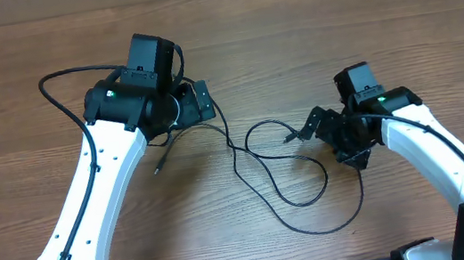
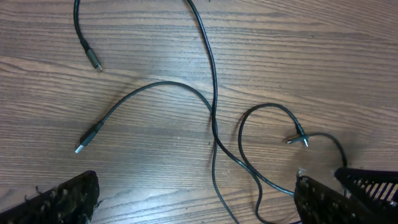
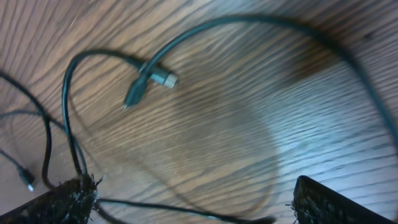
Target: Untangle cables
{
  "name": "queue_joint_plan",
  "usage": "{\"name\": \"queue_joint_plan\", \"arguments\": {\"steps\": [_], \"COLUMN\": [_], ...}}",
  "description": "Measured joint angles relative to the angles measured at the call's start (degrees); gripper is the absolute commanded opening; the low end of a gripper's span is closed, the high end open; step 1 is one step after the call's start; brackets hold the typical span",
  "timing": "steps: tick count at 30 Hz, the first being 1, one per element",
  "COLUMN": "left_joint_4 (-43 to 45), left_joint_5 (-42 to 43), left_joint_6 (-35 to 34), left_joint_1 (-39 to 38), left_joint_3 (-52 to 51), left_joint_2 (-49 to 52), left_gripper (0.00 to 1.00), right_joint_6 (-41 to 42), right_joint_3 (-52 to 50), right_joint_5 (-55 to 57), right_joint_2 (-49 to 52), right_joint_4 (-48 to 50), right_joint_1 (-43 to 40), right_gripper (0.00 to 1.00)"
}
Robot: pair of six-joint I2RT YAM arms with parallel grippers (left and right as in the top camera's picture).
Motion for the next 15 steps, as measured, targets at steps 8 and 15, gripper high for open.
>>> {"name": "queue_joint_plan", "arguments": {"steps": [8, 15], "left_joint_4": [0.0, 4.9], "left_joint_5": [0.0, 0.0], "left_joint_6": [0.0, 0.0], "left_joint_1": [0.0, 0.0], "left_joint_3": [0.0, 0.0], "left_joint_2": [0.0, 0.0], "left_gripper": [1.0, 1.0], "right_joint_6": [0.4, 0.4], "right_joint_3": [0.0, 0.0], "right_joint_5": [-1.4, -2.8], "right_joint_2": [0.0, 0.0], "right_joint_4": [-0.1, -2.2], "right_joint_1": [2.5, 4.5], "right_gripper": [1.0, 1.0]}}
